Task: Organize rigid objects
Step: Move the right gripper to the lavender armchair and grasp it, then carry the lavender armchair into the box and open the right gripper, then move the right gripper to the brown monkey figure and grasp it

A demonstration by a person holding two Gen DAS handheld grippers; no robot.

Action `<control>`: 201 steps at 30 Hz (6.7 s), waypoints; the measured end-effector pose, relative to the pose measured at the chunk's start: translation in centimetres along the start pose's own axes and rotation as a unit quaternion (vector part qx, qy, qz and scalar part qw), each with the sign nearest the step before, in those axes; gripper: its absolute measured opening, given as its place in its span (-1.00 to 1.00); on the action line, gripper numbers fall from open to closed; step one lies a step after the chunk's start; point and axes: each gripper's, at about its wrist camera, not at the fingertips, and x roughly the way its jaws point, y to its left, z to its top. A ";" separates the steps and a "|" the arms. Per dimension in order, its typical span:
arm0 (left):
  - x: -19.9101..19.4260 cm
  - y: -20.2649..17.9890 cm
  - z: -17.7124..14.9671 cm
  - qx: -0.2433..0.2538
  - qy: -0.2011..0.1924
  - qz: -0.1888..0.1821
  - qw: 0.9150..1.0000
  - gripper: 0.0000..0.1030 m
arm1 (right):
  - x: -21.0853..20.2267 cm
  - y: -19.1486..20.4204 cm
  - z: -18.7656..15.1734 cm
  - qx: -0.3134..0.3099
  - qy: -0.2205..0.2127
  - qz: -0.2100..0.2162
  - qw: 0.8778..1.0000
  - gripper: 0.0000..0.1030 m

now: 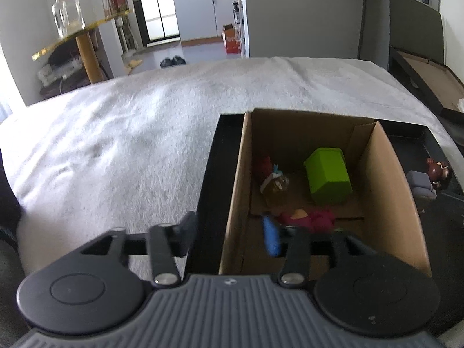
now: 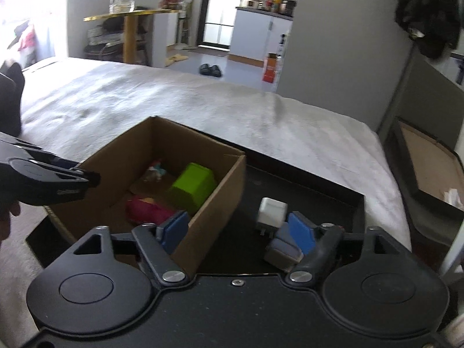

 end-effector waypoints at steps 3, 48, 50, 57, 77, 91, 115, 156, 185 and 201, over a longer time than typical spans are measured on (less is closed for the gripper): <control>0.0 -0.5 0.2 0.007 -0.005 0.009 1.000 0.27 | 0.0 -0.6 -0.4 0.002 -0.002 -0.014 1.000 0.69; 0.7 -3.3 0.3 0.062 -0.006 0.047 0.997 0.47 | 6.8 -6.7 -4.8 0.162 0.043 0.002 0.986 0.58; 0.7 -3.5 0.3 0.064 -0.007 0.044 0.997 0.47 | 7.3 -6.7 -4.6 0.171 0.043 0.006 0.984 0.58; 0.4 -3.8 0.2 0.067 -0.008 0.040 0.997 0.47 | 9.2 -6.4 -4.7 0.183 0.068 -0.005 0.981 -0.10; 0.2 -3.2 -0.1 0.057 -0.002 0.028 0.998 0.49 | 5.5 -6.2 -4.7 0.166 0.072 -0.006 0.983 -0.19; 0.0 -2.2 -0.1 0.045 -0.003 0.022 0.999 0.49 | 2.8 -5.3 -1.9 0.141 0.037 -0.011 0.989 -0.18; 0.0 -0.9 -0.5 0.026 -0.002 -0.009 1.000 0.45 | 0.8 -1.8 1.9 0.103 -0.005 0.006 0.995 -0.18; 0.6 0.4 -0.9 -0.013 0.005 -0.035 0.999 -0.81 | 3.7 4.5 1.9 -0.014 0.029 -0.003 0.999 -0.15; -0.6 -1.0 -0.1 0.022 -0.005 -0.010 1.000 -0.16 | 3.3 -4.5 -1.4 0.097 0.021 -0.033 0.994 -0.11; 0.5 -2.4 -0.1 0.043 -0.001 0.012 0.999 0.45 | 7.6 -9.6 -3.6 0.133 0.048 -0.064 0.988 0.08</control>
